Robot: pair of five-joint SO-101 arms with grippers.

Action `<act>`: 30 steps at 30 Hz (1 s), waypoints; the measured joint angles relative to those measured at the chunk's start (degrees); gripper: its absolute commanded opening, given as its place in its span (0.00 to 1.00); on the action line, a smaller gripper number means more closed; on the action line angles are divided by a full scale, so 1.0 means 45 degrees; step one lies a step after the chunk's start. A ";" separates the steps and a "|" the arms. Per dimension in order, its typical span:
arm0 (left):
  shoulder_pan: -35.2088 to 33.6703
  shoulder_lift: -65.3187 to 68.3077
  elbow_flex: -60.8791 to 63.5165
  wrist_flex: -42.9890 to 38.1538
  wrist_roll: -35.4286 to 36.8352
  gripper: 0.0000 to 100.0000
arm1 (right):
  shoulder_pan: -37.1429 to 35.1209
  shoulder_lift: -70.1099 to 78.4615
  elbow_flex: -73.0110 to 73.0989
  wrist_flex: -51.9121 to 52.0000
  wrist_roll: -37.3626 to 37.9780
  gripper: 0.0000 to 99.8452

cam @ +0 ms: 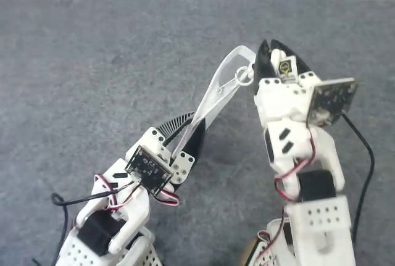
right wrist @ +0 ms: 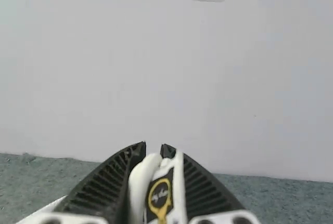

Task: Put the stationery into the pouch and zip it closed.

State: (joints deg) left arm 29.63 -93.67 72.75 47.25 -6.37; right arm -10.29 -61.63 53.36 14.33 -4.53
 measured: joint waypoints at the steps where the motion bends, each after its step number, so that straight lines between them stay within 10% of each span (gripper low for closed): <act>1: 0.0000 0.0000 0.0000 0.0000 0.0000 0.01 | 0.0098 0.0371 0.0000 -0.0371 0.0000 0.01; 30: -0.0020 -0.0020 0.0000 0.0098 0.0117 0.01 | 0.3829 0.6662 -0.0527 -0.6271 0.0020 0.01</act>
State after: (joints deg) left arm 29.54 -93.76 72.75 47.69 -5.85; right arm 6.95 -31.65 50.99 -13.89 -4.44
